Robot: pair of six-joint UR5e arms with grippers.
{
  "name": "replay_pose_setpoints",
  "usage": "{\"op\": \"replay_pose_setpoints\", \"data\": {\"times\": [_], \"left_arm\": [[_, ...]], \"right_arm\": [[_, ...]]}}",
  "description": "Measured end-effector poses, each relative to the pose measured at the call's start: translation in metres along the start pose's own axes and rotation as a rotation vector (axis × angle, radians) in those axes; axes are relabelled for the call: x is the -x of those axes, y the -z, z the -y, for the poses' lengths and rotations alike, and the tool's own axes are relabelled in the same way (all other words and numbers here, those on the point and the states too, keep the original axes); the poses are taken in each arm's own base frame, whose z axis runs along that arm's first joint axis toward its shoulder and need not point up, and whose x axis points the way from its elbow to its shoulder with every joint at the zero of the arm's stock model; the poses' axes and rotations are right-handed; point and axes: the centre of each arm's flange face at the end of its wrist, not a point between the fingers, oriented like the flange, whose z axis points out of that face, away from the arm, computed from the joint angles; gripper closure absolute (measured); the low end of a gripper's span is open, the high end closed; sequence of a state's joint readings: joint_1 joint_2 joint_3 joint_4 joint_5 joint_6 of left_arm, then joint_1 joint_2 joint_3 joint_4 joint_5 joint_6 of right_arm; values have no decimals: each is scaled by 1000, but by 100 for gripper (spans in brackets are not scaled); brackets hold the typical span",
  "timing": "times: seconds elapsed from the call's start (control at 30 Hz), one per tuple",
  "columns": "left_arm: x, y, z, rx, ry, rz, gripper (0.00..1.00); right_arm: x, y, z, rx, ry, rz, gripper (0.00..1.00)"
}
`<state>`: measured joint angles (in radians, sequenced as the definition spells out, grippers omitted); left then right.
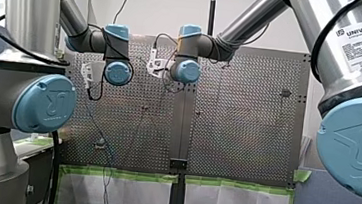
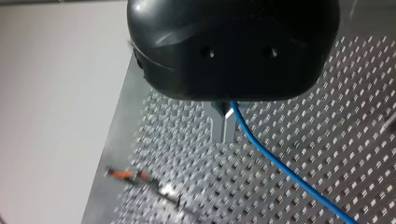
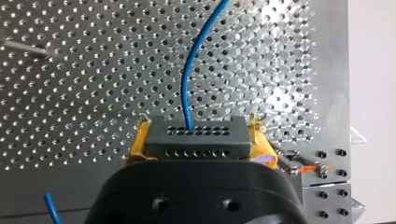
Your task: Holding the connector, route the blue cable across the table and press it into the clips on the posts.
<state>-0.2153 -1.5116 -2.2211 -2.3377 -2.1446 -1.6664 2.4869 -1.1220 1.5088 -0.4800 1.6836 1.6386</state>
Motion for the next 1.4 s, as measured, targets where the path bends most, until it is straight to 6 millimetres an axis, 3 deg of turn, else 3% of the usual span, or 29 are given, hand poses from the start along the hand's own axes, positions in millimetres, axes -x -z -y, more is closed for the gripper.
{"op": "replay_pose_setpoints", "data": {"times": [0.27, 0.6, 0.87, 1.4], "left_arm": [[15, -34, -14, 69, 8, 31, 100], [22, -62, -23, 80, 13, 57, 100], [15, -83, -16, 56, 35, 52, 100], [35, -115, -17, 57, 49, 96, 100]], "right_arm": [[-20, -14, 5, -5, -1, -9, 100], [-52, -33, 6, -4, -6, -53, 100], [-55, -48, 5, 0, -4, -46, 100], [-63, -84, 6, 2, -7, -80, 100]]}}
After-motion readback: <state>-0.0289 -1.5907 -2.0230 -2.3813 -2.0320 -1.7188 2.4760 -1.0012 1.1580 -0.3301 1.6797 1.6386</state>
